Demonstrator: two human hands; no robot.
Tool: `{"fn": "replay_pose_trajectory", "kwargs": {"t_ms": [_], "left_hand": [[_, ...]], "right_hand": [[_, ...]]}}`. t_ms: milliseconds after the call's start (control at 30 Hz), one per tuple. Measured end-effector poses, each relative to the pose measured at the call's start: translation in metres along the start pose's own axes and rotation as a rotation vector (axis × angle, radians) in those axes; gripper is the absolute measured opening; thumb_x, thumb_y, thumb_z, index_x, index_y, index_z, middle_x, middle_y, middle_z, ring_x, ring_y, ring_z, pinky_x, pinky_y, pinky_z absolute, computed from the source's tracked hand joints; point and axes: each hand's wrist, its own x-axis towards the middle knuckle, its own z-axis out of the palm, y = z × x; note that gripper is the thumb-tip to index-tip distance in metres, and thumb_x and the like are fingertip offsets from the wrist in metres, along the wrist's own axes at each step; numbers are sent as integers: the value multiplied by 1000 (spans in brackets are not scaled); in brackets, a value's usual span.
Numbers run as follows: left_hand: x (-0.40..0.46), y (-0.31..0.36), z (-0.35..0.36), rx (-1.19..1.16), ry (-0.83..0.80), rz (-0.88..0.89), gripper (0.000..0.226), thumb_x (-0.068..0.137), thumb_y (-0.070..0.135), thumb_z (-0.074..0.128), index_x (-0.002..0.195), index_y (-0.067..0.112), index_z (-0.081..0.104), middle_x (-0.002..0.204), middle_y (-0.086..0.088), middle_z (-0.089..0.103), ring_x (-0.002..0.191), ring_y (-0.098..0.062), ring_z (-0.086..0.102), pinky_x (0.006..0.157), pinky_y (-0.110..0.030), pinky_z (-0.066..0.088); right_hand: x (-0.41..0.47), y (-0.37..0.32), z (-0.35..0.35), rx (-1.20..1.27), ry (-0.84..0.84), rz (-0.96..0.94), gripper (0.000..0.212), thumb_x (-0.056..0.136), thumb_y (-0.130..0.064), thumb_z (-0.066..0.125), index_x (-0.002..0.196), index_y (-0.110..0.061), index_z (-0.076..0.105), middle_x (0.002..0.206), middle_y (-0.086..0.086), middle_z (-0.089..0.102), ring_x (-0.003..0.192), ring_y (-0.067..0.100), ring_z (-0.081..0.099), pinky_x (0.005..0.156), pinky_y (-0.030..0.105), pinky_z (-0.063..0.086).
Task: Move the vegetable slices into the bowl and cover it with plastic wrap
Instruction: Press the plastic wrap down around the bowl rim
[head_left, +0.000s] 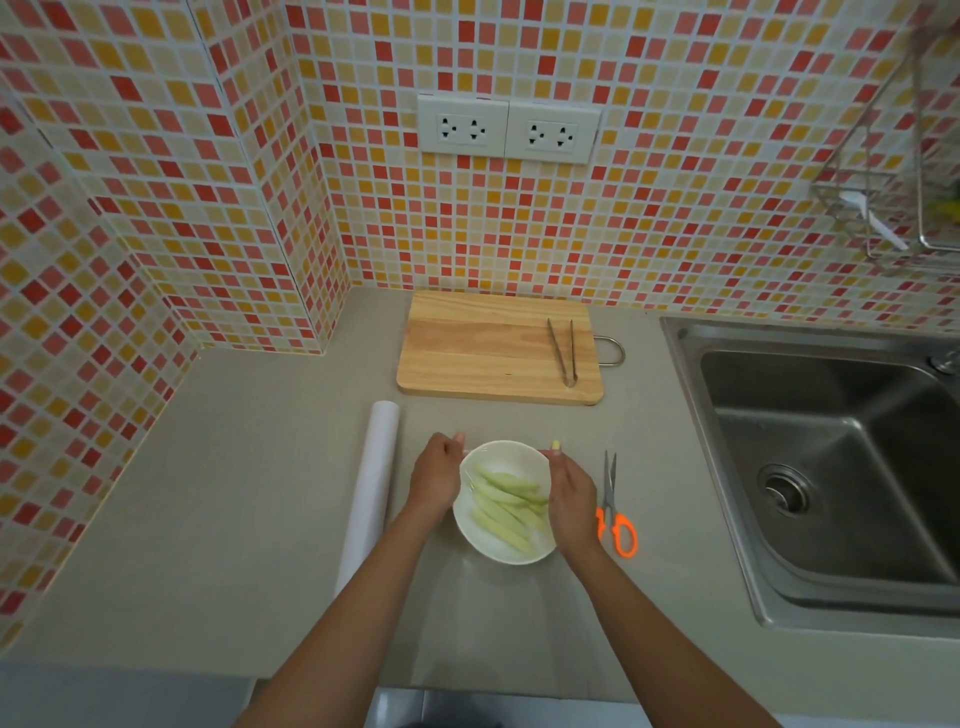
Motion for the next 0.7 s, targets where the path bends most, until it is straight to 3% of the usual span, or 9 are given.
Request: {"fn": "replay_pose_trajectory", "kwargs": {"t_ms": [200, 333, 433, 533, 633, 700], "left_hand": [[3, -5, -9, -180, -69, 92, 31, 100, 27, 46, 73, 14, 38, 67, 2, 42, 61, -10, 41, 57, -21, 34], [0, -14, -7, -224, -10, 96, 29, 98, 24, 51, 73, 12, 42, 68, -2, 47, 62, -11, 44, 49, -10, 34], [-2, -17, -3, -234, 56, 84, 20, 93, 23, 58, 80, 9, 50, 77, -7, 54, 72, -17, 51, 58, -14, 41], [-6, -16, -3, -261, 204, 117, 15, 82, 12, 72, 87, 9, 58, 90, -7, 59, 79, -18, 55, 70, -26, 46], [-14, -15, -3, -336, 212, 127, 7, 80, 6, 71, 76, 9, 68, 79, -2, 69, 72, -15, 61, 65, -23, 48], [-18, -15, -2, -380, 183, 99, 16, 88, 16, 66, 74, 12, 73, 75, -1, 74, 72, -14, 66, 63, -20, 52]], "right_hand": [[1, -2, 0, -50, -1, -39, 38, 100, -23, 45, 85, 8, 62, 72, 8, 53, 70, 12, 47, 58, 19, 38], [0, -3, 2, -52, -7, -41, 45, 100, -24, 44, 85, 16, 56, 70, 12, 47, 69, 15, 43, 61, 27, 36], [2, -3, 5, -5, 8, -1, 46, 100, -27, 45, 85, 13, 61, 69, 22, 51, 71, 18, 48, 66, 31, 39], [3, -2, 9, 54, 22, 101, 46, 99, -37, 45, 86, -2, 72, 77, 13, 69, 75, 18, 62, 72, 33, 50], [4, -1, 11, 68, 24, 121, 50, 98, -41, 46, 84, 0, 71, 72, 9, 66, 72, 18, 60, 70, 33, 49], [3, -2, 11, 74, 34, 116, 49, 98, -40, 45, 84, -1, 71, 72, 13, 66, 74, 18, 60, 71, 33, 48]]}}
